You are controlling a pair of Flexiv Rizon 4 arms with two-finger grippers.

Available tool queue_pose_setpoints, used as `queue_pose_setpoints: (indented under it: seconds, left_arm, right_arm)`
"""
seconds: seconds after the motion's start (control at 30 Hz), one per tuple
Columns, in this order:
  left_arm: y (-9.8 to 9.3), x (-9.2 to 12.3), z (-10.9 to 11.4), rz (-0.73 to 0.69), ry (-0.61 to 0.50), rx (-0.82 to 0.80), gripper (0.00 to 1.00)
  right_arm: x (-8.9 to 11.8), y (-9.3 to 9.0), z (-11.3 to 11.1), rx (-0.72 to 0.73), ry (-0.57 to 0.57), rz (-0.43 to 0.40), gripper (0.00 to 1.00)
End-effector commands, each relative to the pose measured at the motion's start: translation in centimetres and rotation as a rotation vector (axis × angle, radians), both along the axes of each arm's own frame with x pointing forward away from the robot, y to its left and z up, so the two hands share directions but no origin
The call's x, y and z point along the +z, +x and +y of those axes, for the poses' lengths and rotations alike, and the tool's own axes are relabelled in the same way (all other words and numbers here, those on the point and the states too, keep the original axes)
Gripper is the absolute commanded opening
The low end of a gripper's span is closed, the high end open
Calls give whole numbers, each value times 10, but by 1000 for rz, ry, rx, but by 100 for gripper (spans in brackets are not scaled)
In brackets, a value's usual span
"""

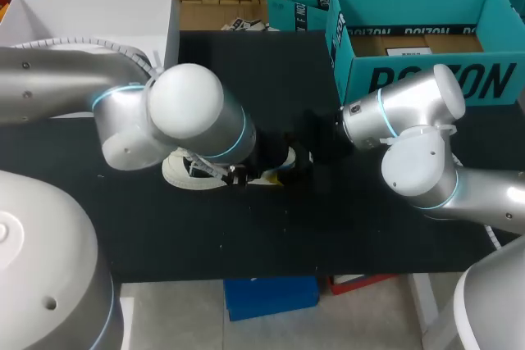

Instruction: Take the shoe out of the shoebox, open the shoe tongue, remove and reinsert the insole, then place the shoe into the shoebox

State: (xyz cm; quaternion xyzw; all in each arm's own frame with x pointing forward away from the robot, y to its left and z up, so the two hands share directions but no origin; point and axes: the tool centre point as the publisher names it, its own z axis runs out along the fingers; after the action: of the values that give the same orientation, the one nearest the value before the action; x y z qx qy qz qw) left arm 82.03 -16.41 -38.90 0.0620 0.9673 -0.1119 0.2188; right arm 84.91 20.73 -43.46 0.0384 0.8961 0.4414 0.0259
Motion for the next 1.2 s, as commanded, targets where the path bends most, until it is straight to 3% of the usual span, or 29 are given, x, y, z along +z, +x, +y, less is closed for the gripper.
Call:
queue_pose_setpoints:
  seconds: [0.03,0.63,0.67,0.7,0.73,0.77,1.2]
  left_arm:
    - [6,-9,-4,2,-6,-6,42]
    - [8,-6,-19,-15,-27,-44,40]
    - [8,-7,-20,-14,-26,-46,38]
    - [8,-7,-20,-14,-26,-47,27]
    - [8,-7,-20,-15,-26,-48,9]
    - [8,-6,-21,-16,-27,-48,0]
    - [-4,6,-9,-3,-36,-39,0]
  right_arm:
    - [-3,2,0,-2,-1,0,0]
    - [-3,2,0,-2,-1,0,0]
    - [-3,2,0,-2,-1,0,0]
    - [-3,2,0,-2,-1,0,0]
    - [-3,2,0,-2,-1,0,0]
    - [-3,2,0,-2,-1,0,0]
    - [-3,2,0,-2,-1,0,0]
